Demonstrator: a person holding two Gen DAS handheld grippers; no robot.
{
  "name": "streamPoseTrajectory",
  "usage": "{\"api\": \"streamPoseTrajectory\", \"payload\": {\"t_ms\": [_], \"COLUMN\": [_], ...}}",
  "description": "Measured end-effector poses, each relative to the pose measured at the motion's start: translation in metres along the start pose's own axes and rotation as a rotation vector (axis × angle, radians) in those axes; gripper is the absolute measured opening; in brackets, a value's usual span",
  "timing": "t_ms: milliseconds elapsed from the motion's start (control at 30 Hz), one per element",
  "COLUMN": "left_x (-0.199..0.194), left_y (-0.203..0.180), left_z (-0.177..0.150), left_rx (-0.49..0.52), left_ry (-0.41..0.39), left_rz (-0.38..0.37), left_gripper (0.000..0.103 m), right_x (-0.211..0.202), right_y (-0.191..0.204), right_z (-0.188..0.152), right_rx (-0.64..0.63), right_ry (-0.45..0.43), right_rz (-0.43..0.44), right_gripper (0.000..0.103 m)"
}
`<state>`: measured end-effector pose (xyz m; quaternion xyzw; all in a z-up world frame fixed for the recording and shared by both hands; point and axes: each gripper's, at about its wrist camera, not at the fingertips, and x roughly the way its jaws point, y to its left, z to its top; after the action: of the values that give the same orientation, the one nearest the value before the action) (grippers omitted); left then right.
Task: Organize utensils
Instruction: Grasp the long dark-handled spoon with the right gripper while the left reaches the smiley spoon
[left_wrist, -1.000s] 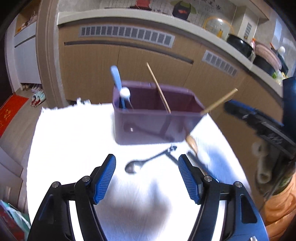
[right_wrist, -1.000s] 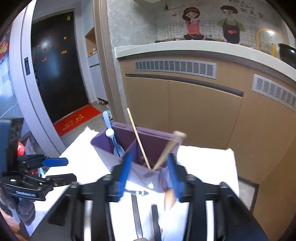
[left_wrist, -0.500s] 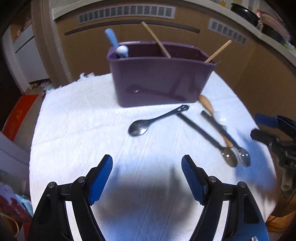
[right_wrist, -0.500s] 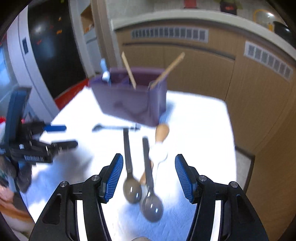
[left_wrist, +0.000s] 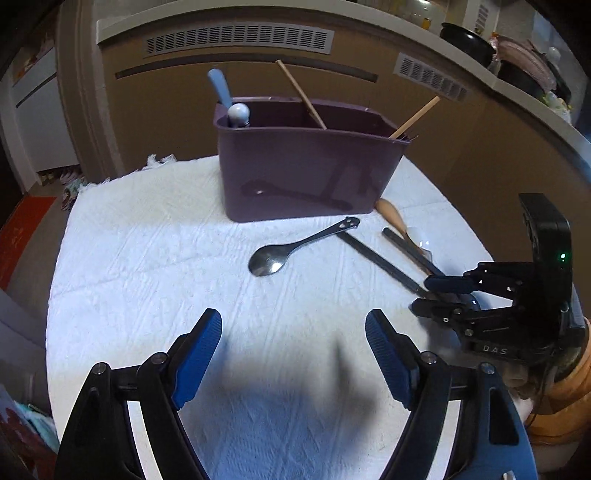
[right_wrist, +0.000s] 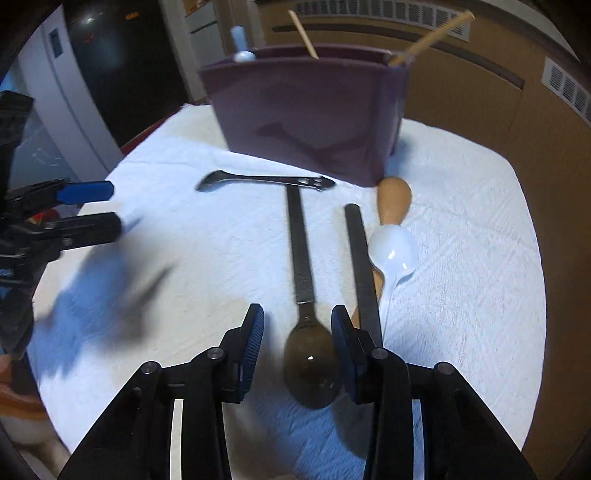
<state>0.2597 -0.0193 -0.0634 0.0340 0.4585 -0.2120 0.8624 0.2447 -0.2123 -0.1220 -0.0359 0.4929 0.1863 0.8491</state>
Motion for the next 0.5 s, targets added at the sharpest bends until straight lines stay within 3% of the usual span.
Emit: {"api": "streamPoseTrajectory", "payload": {"t_ms": [33, 67, 167, 267, 333, 500], "left_x": [0.004, 0.009, 0.027, 0.05, 0.066, 0.09], "left_y": [0.0, 0.001, 0.006, 0.008, 0.008, 0.007], "left_z": [0.006, 0.011, 0.027, 0.039, 0.043, 0.048], "left_rx": [0.01, 0.016, 0.023, 0.042, 0.057, 0.069], "left_ry": [-0.004, -0.005, 0.007, 0.042, 0.081, 0.136], "left_rz": [-0.005, -0.002, -0.004, 0.017, 0.027, 0.02], "left_gripper": [0.077, 0.077, 0.077, 0.07, 0.057, 0.055], "right_x": [-0.001, -0.001, -0.009, -0.023, -0.036, -0.052], "right_y": [-0.001, -0.001, 0.001, 0.002, -0.001, -0.005], "right_z": [0.0, -0.001, -0.008, -0.02, -0.031, -0.054], "right_rx": [0.006, 0.007, 0.007, 0.018, 0.048, 0.119], "right_ry": [-0.013, -0.008, 0.008, 0.01, 0.004, -0.001], "right_rz": [-0.008, -0.025, -0.026, -0.022, -0.003, 0.036], "right_gripper": [0.033, 0.022, 0.012, 0.011, 0.01, 0.01]}}
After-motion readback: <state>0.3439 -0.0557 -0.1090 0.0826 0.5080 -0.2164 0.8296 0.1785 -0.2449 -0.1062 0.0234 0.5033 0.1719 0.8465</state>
